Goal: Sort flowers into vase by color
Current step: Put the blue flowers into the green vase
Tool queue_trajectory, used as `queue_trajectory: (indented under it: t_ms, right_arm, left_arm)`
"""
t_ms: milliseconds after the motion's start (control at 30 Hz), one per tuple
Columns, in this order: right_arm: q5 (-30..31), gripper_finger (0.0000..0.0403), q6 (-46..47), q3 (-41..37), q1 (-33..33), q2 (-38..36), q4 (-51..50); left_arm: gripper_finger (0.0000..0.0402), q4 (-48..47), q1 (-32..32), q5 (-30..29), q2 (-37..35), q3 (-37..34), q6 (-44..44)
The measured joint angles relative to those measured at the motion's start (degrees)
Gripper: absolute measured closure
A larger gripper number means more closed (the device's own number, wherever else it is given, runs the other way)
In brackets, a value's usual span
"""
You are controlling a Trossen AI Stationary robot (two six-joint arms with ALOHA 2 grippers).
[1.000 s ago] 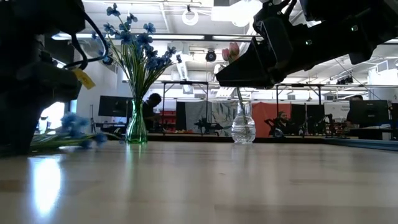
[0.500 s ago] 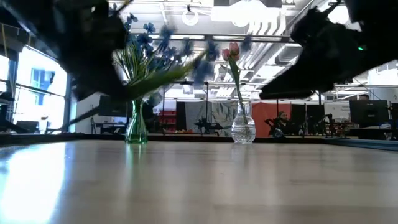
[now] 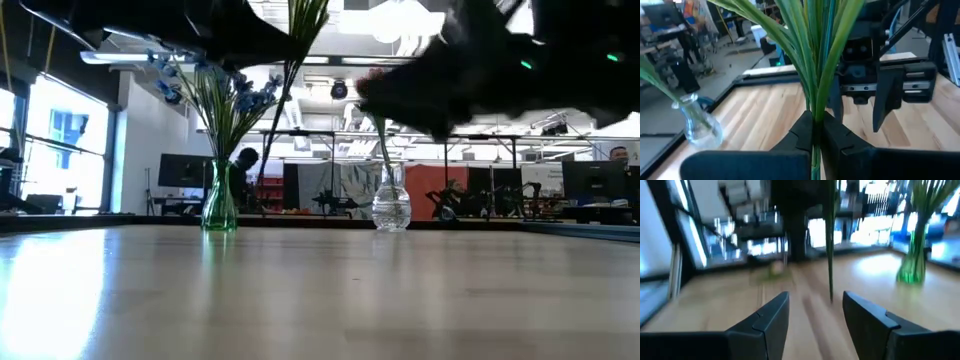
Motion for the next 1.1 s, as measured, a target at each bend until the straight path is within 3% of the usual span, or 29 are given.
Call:
queue_trajectory:
  t_ms: [133, 333, 533, 833, 1100]
  right_arm:
    - [-2.15, 0.0204, -4.6, 4.98, -2.26, 1.33, 3.06]
    - [-1.4, 0.0146, -10.83, 9.18, -3.62, -1.63, 1.88]
    - [-1.34, 0.0136, -10.48, 15.5, -4.98, -3.83, -12.56]
    - [-1.49, 0.0179, -10.43, 29.89, -5.88, -3.61, -38.34]
    - [-2.58, 0.0288, -9.31, 31.57, -5.84, -3.61, -41.5]
  left_arm:
    - [0.04, 1.58, -0.22, 0.13, 0.02, 0.0, 0.94]
    - [0.0401, 0.99, -1.03, 0.32, 0.02, 0.0, 0.98]
    - [0.0401, 1.37, -0.99, 0.28, 0.0, 0.0, 0.92]
    - [0.04, 1.41, -0.99, -0.43, 0.0, 0.0, 0.09]
    - [0.0349, -1.91, 0.26, -0.1, 0.0, 0.02, -1.68]
